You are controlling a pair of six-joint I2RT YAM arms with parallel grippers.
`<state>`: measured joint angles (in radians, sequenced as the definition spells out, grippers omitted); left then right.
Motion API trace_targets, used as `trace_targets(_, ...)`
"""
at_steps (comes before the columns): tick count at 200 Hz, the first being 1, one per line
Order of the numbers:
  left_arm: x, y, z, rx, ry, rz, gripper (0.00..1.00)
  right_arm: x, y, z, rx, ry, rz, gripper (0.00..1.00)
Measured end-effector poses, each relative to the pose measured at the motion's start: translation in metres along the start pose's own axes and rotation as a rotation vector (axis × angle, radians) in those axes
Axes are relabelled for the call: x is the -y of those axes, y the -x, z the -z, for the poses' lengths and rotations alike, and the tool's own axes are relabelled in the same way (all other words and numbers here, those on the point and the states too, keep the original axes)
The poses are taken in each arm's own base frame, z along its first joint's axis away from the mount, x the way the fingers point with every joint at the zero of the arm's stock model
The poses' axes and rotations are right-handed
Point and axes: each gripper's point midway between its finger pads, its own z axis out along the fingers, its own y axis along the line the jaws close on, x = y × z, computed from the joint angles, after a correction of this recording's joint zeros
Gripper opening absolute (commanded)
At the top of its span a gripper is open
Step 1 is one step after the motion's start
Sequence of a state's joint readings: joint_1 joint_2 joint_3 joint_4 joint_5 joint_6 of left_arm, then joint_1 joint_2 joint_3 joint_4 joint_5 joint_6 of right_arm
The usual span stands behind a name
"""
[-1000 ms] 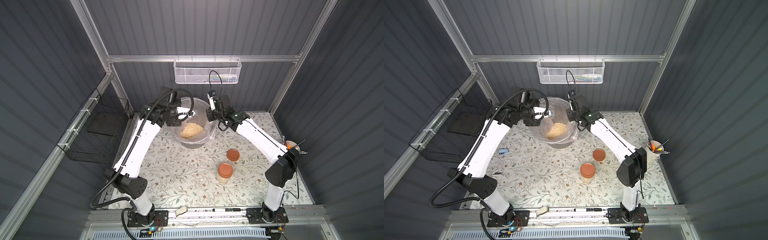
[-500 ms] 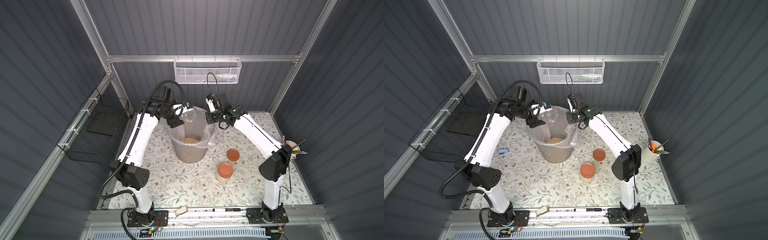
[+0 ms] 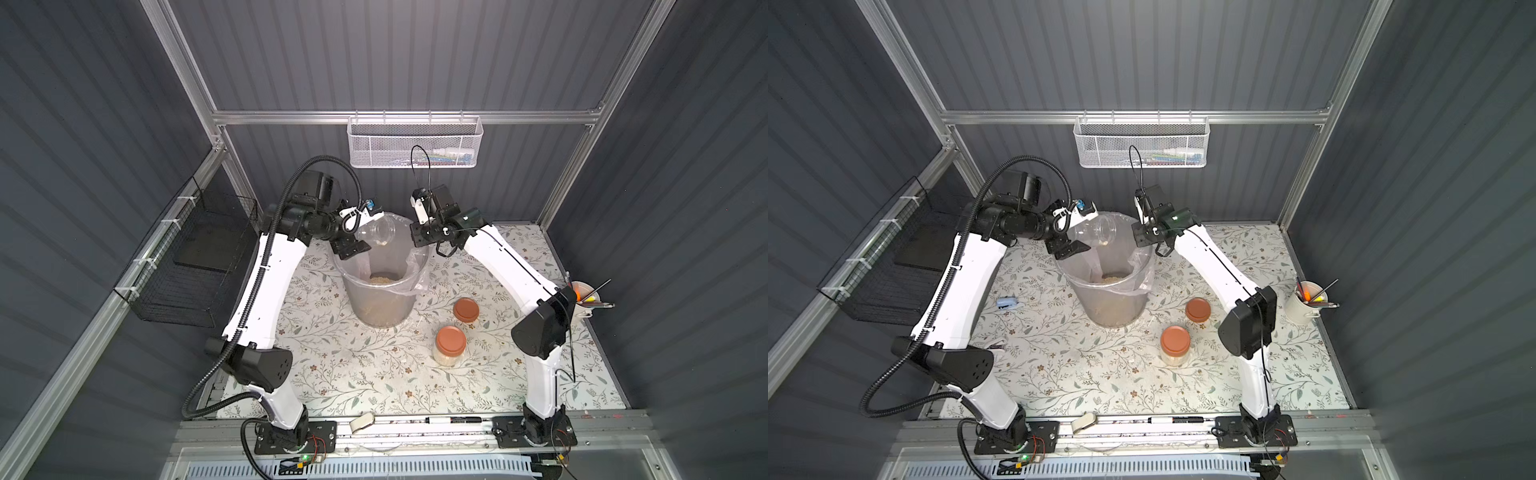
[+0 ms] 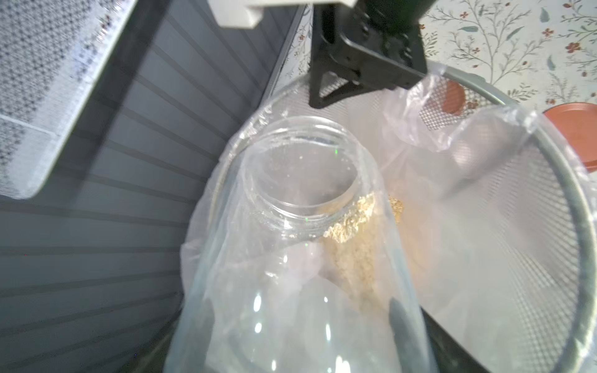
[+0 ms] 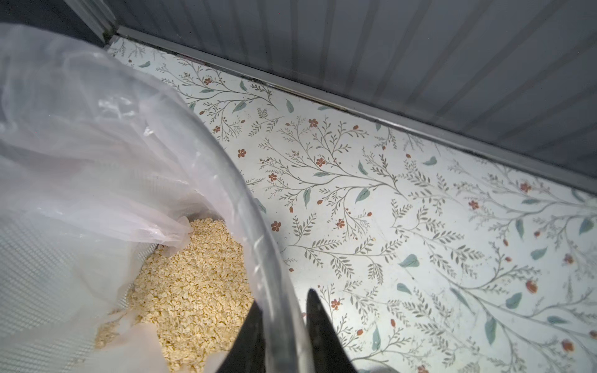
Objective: Empty expired oatmeal from jars
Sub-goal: Place the trash bin at the center of the board.
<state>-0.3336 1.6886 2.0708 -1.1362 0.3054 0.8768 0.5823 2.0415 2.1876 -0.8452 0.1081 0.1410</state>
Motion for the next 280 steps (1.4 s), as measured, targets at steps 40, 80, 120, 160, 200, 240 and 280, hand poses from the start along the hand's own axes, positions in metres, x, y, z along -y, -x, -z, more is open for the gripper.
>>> trace_targets(40,0.012,-0.024,-0.018,-0.094,-0.068,0.087,0.0,0.009,-0.001,0.0,-0.009,-0.021,0.011,0.61)
trace_targets(80,-0.012,-0.005,-0.001,-0.065,0.018,0.08,0.0,0.017,-0.005,0.0,-0.027,-0.042,0.013,0.93)
trace_targets(120,-0.01,-0.006,0.002,0.029,0.05,0.152,0.0,0.018,-0.003,0.003,-0.027,-0.011,-0.01,0.99)
trace_targets(160,-0.009,-0.018,0.018,0.107,0.038,0.27,0.0,0.023,0.019,0.033,0.046,0.03,-0.038,0.99)
trace_targets(200,0.0,-0.015,0.031,0.185,0.027,0.325,0.0,0.018,0.044,0.082,0.166,0.095,-0.044,0.97)
trace_targets(240,-0.009,-0.011,0.042,0.164,0.006,0.393,0.0,-0.002,0.049,0.113,0.229,0.221,-0.032,0.94)
trace_targets(280,-0.01,-0.028,0.011,-0.02,-0.017,0.433,0.0,-0.027,0.045,0.108,0.218,0.308,-0.022,0.93)
